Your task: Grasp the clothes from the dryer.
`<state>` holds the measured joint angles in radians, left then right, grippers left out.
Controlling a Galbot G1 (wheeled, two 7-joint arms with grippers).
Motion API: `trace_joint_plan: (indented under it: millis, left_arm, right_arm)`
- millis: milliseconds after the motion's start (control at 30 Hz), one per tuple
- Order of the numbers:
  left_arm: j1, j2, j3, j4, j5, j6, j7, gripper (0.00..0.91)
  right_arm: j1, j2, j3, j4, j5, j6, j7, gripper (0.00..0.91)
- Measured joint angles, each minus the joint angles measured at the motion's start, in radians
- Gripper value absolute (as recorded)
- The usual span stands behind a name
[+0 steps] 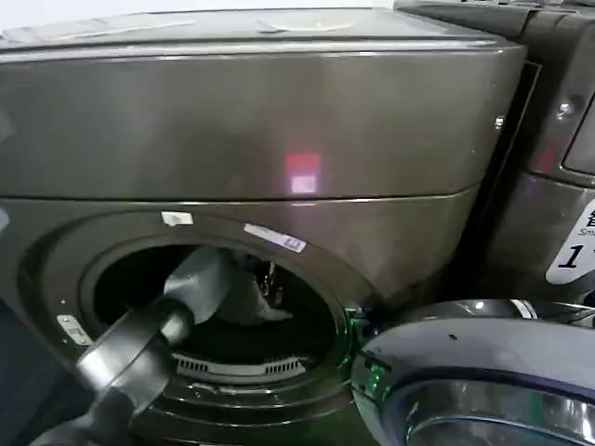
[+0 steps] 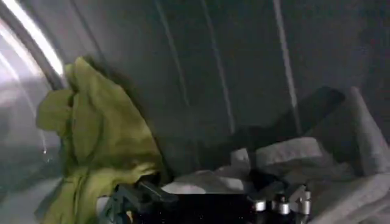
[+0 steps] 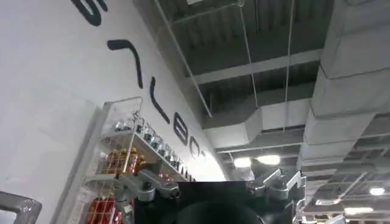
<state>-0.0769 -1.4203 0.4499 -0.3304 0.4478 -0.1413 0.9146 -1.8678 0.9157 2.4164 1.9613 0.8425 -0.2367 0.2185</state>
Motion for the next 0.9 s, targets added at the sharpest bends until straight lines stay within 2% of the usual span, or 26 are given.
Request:
trace_joint_plan:
  millis: [533, 700, 900]
  left_arm:
    - [0.001, -0.003, 0.043, 0.006, -0.112, -0.071, 0.014, 0.000]
    - [0.030, 0.004, -0.010, -0.024, -0.167, -0.049, -0.038, 0.000]
    - [0.117, 0.017, -0.158, -0.127, -0.225, 0.013, -0.186, 0.000]
  right_arm:
    - [0.005, -0.008, -0.005, -0.006, 0.003, -0.004, 0.012, 0.907]
    - [0.011, -0.003, -0.015, -0.001, 0.003, -0.004, 0.014, 0.907]
    - [0.019, 0.002, -0.028, 0.005, 0.002, -0.005, 0.015, 0.907]
